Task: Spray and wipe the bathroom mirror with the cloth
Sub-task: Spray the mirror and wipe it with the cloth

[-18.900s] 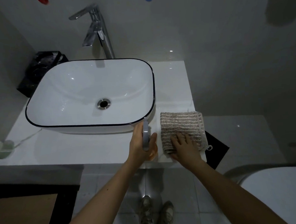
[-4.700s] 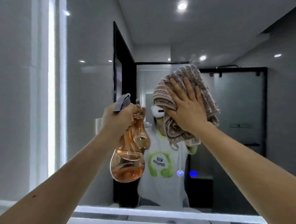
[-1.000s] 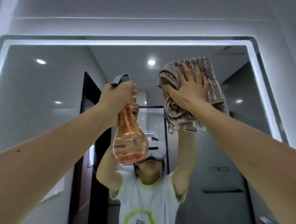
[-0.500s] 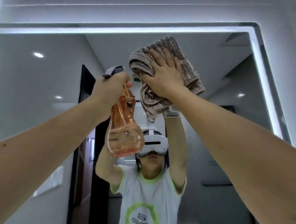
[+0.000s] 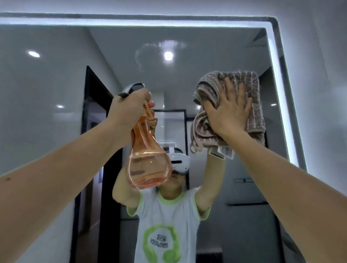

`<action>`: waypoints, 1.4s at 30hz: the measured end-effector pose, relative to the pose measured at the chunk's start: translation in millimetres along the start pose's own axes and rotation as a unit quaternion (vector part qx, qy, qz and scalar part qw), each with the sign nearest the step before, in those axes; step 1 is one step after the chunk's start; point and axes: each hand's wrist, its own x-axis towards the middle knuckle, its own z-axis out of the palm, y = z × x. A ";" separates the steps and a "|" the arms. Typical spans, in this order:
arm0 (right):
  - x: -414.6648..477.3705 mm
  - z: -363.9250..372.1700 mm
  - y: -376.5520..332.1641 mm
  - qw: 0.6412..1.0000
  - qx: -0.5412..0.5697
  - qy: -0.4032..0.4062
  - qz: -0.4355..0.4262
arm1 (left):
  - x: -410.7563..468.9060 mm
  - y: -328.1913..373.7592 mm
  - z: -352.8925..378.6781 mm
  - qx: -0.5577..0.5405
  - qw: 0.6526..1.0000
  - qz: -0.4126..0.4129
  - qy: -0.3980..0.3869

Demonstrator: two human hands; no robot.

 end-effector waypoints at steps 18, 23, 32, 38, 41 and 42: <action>-124.6 63.2 -155.3 0.967 -0.003 -0.146 -0.207 | -61.9 -2.1 -139.6 0.061 0.995 -0.028 0.075; -107.7 69.8 -175.8 0.958 -0.052 -0.139 -0.244 | -52.2 -0.4 -171.8 0.075 0.995 -0.017 0.067; -73.8 66.1 -184.8 0.940 -0.071 -0.094 -0.319 | -18.4 7.1 -166.8 0.045 0.997 0.009 0.069; -69.2 64.9 -181.2 0.937 -0.073 -0.074 -0.335 | -15.9 19.5 -152.8 0.071 0.994 0.038 0.067; -54.6 64.2 -182.6 0.938 -0.073 -0.070 -0.332 | -16.8 26.6 -152.8 0.061 0.996 0.043 0.056; -46.0 62.7 -183.1 0.941 -0.071 -0.066 -0.325 | -15.2 28.2 -153.5 0.066 0.995 0.046 0.056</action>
